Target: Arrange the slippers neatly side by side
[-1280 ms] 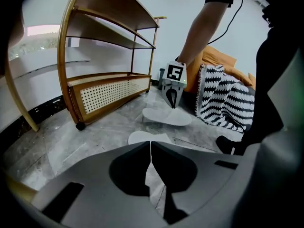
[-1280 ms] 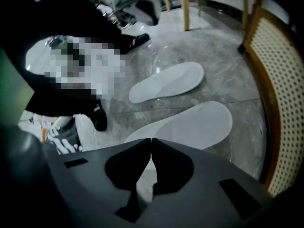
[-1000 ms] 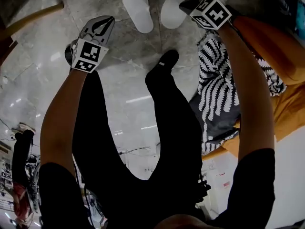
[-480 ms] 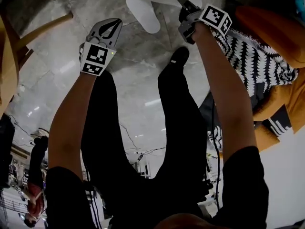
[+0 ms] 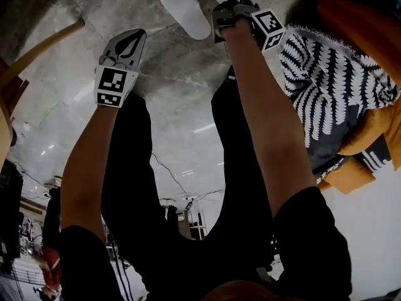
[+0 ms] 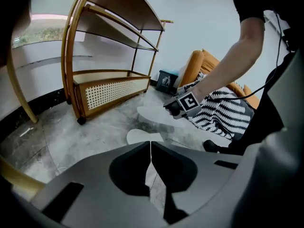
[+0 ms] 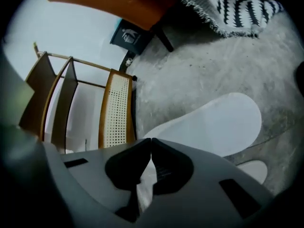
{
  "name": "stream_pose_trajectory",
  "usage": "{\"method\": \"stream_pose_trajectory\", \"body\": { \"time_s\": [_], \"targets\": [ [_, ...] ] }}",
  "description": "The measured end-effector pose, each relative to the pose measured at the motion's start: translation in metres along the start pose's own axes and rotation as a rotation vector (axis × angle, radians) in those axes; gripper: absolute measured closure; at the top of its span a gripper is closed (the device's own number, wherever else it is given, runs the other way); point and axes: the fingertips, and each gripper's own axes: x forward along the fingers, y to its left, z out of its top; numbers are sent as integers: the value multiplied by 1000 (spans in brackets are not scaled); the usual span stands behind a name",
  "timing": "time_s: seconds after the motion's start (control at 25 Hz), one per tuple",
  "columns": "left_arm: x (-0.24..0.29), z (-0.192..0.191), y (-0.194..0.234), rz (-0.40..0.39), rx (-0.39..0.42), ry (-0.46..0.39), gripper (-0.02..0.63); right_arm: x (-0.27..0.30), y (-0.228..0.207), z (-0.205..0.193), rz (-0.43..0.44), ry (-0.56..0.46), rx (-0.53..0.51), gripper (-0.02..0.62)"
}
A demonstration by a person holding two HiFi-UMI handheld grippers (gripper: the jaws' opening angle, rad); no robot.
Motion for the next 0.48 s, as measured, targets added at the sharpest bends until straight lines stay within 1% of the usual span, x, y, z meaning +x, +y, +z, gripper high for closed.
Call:
{"method": "stream_pose_trajectory", "body": {
  "time_s": [0.08,0.2,0.48],
  "targets": [
    [3,-11,-1,-11,-2,8,586,5,-14,-1,-4,-35,34,561],
    [9,-21,-3,-28,1,16,586,12,-33,-1,-14,-55,53,560],
    [15,-38,1,-48,7,37,586,17,-61,-16,-22,-52,81,560]
  ]
}}
